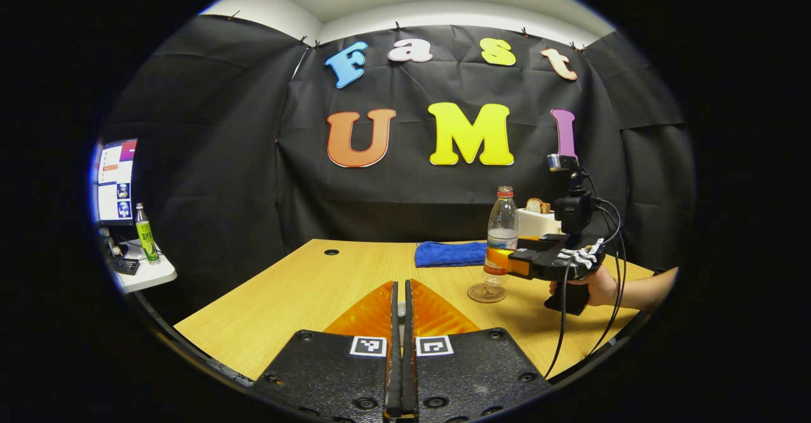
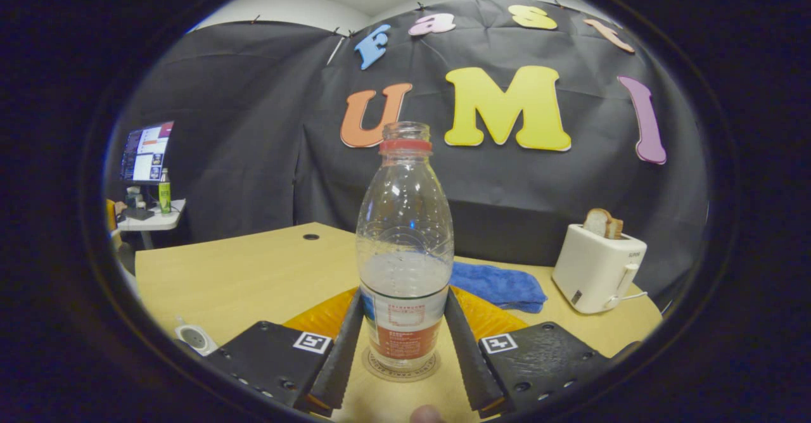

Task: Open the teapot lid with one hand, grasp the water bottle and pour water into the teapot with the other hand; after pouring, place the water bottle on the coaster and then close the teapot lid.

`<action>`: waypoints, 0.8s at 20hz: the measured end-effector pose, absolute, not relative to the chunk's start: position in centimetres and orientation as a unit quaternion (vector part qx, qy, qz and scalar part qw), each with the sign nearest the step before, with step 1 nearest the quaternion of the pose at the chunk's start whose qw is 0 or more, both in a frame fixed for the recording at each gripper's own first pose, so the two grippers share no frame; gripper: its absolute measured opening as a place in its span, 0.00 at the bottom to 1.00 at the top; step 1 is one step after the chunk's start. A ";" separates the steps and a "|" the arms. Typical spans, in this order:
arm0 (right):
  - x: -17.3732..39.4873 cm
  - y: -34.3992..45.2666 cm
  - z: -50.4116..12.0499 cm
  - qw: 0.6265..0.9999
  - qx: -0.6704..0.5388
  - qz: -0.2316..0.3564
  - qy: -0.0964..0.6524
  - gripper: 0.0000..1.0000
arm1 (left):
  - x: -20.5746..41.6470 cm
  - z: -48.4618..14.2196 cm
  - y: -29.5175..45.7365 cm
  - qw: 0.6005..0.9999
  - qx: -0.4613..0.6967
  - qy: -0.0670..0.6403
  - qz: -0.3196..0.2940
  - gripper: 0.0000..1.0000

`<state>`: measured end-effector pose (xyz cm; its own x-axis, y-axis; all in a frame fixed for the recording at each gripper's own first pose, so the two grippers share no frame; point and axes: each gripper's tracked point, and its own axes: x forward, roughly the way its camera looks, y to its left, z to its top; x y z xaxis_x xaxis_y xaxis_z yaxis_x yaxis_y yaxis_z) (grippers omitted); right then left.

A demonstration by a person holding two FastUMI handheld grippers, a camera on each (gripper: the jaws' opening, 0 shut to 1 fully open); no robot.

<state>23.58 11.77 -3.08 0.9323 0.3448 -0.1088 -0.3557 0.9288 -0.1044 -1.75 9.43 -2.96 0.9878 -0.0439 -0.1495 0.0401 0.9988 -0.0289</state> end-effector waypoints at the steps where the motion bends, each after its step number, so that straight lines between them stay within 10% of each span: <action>1: 24.0 11.8 -3.5 0.981 -0.060 0.178 0.049 0.71 | -1.7 -3.1 9.6 0.997 -0.012 0.077 -0.019 0.03; 12: 25.4 11.4 -6.5 0.981 -0.035 0.169 0.085 0.74 | -1.4 -4.0 9.7 0.996 -0.016 0.088 -0.016 0.03; 16: 25.1 10.8 -6.8 0.982 -0.031 0.163 0.087 0.91 | -1.5 -3.9 9.6 0.996 -0.013 0.087 -0.017 0.03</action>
<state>25.12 10.79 -6.83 0.9318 0.3143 -0.1816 -0.3253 0.9450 -0.0332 -1.54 9.63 -3.90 0.9844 -0.0360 -0.1722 0.0316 0.9991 -0.0281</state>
